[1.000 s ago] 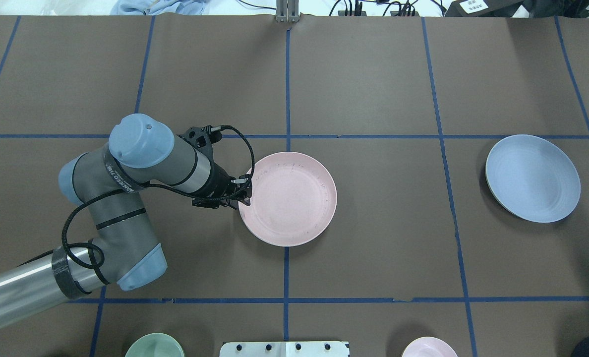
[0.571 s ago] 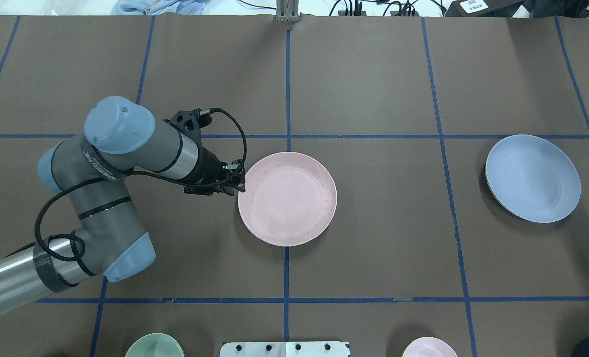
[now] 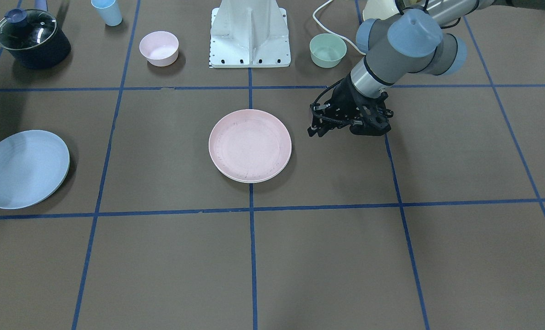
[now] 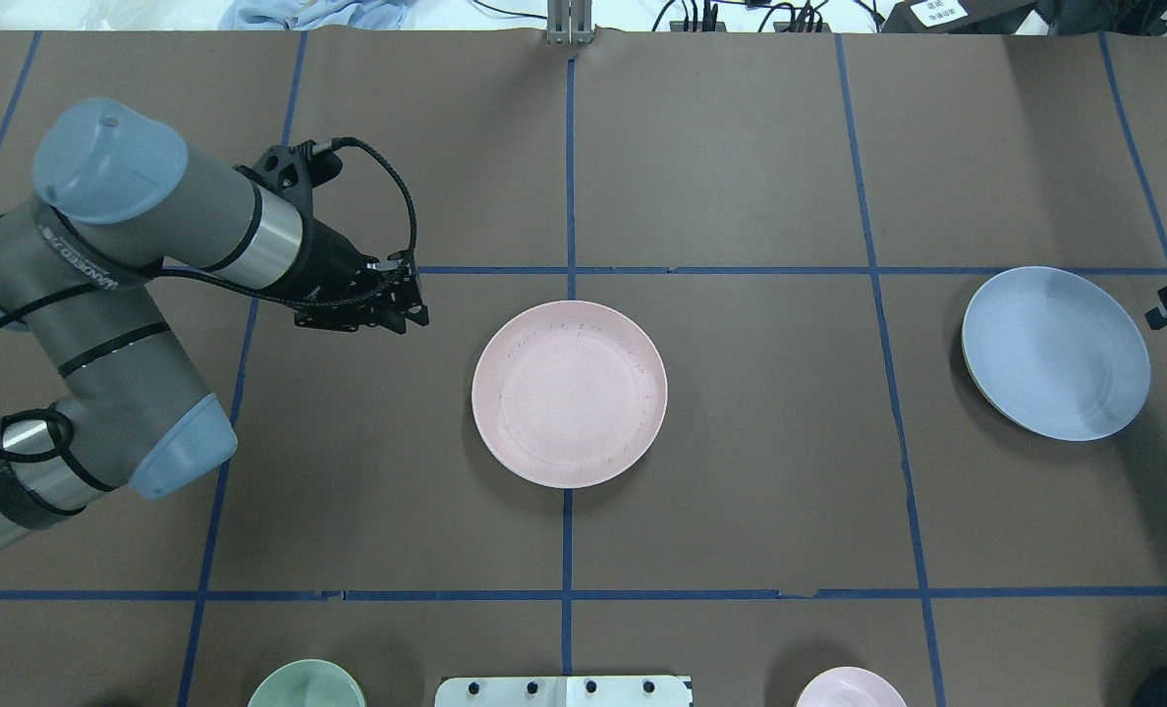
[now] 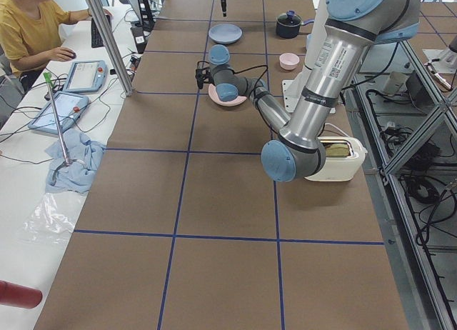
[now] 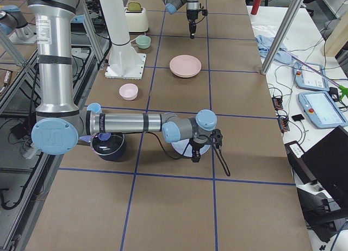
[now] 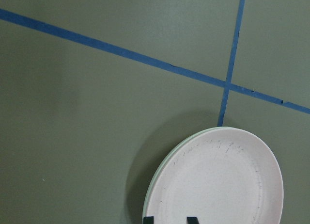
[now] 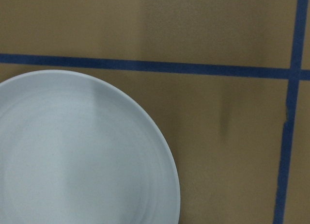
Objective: Stack three plates with pink and blue
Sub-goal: 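Withdraw the left gripper while the right gripper grasps the light blue plate rim, then lift the light blue plate with the right gripper and carry it over the stack, then lower the light blue plate onto the pink plate and open the right gripper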
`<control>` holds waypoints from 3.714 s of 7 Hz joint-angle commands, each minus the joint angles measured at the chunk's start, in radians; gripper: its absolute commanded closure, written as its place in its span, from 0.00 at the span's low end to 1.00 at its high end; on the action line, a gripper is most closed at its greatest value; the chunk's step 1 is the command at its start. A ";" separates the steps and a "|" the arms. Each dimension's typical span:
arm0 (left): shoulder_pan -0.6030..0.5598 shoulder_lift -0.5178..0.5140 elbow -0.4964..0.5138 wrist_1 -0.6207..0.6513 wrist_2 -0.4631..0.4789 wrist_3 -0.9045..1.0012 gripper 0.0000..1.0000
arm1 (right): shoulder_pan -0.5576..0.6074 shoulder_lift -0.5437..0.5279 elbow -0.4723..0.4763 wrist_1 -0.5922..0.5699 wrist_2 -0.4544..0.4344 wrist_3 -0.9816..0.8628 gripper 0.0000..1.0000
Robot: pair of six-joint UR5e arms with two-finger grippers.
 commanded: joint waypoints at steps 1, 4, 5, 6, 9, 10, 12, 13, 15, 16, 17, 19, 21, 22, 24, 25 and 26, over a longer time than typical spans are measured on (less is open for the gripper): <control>-0.029 0.046 -0.021 0.000 -0.006 0.079 0.65 | -0.054 0.008 -0.189 0.339 -0.006 0.139 0.00; -0.032 0.049 -0.021 0.000 -0.006 0.084 0.65 | -0.073 0.017 -0.200 0.365 -0.003 0.205 0.30; -0.032 0.049 -0.021 0.000 -0.006 0.084 0.65 | -0.076 0.019 -0.202 0.365 -0.001 0.208 0.75; -0.032 0.049 -0.023 0.000 -0.006 0.084 0.65 | -0.079 0.028 -0.199 0.365 0.002 0.219 1.00; -0.032 0.051 -0.029 0.000 -0.006 0.082 0.64 | -0.078 0.034 -0.161 0.365 0.032 0.231 1.00; -0.032 0.051 -0.041 0.000 -0.006 0.082 0.64 | -0.073 0.028 -0.124 0.365 0.092 0.257 1.00; -0.032 0.068 -0.061 0.002 -0.006 0.082 0.64 | -0.075 0.036 -0.014 0.365 0.097 0.410 1.00; -0.035 0.075 -0.065 0.005 -0.006 0.084 0.64 | -0.078 0.100 0.003 0.366 0.097 0.534 1.00; -0.045 0.138 -0.101 0.005 -0.006 0.151 0.64 | -0.183 0.231 0.023 0.366 0.085 0.744 1.00; -0.057 0.164 -0.110 0.005 -0.006 0.197 0.64 | -0.266 0.320 0.023 0.366 0.036 0.868 1.00; -0.066 0.181 -0.110 0.005 -0.006 0.230 0.64 | -0.362 0.389 0.023 0.366 -0.031 0.971 1.00; -0.083 0.206 -0.108 0.006 -0.006 0.300 0.64 | -0.537 0.494 0.042 0.367 -0.185 1.153 1.00; -0.088 0.213 -0.108 0.005 -0.007 0.300 0.64 | -0.663 0.496 0.074 0.363 -0.318 1.181 1.00; -0.088 0.213 -0.110 0.006 -0.007 0.300 0.63 | -0.671 0.487 0.103 0.356 -0.317 1.181 1.00; -0.088 0.213 -0.110 0.005 -0.007 0.298 0.61 | -0.687 0.475 0.111 0.351 -0.323 1.181 1.00; -0.086 0.213 -0.108 0.005 -0.007 0.298 0.61 | -0.693 0.459 0.111 0.351 -0.323 1.181 1.00; -0.086 0.213 -0.108 0.005 -0.007 0.298 0.61 | -0.693 0.449 0.112 0.351 -0.322 1.179 1.00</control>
